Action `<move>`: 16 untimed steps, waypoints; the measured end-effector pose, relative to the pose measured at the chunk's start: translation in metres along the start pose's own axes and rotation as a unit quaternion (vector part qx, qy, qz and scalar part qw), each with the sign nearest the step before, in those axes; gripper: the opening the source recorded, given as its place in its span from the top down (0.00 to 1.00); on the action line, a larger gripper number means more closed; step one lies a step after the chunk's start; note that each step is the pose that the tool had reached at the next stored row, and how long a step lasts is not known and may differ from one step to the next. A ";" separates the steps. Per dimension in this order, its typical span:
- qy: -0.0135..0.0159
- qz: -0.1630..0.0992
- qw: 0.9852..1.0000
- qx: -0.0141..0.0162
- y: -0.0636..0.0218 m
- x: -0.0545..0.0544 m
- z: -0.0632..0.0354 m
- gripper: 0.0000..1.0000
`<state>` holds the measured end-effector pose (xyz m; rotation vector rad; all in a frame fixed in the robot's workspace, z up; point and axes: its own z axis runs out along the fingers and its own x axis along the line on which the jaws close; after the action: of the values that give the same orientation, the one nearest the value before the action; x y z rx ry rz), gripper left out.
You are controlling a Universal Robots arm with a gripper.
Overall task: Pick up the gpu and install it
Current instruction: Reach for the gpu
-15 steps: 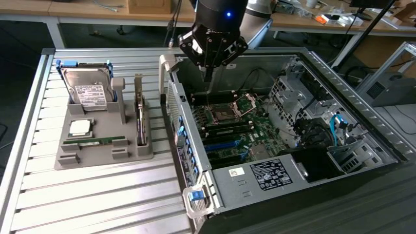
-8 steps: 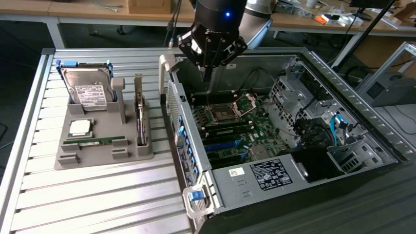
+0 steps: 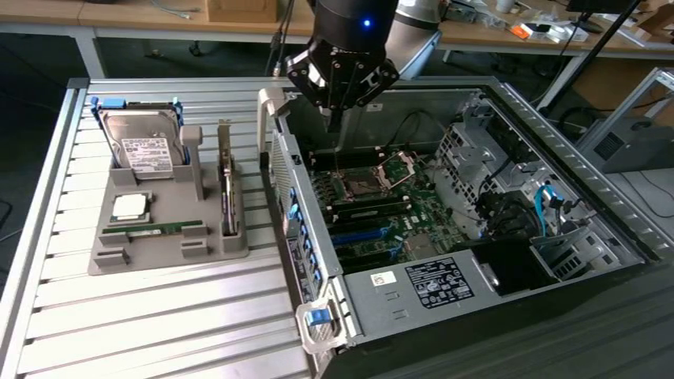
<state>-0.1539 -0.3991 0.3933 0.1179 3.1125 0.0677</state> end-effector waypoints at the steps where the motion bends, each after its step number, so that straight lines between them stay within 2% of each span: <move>1: 0.000 0.000 1.000 0.000 0.0000 0.000 0.0000 0.89; 16: 0.000 0.000 1.000 0.000 -0.0003 0.003 -0.0001 0.89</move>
<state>-0.1573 -0.3991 0.3933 0.1178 3.1125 0.0677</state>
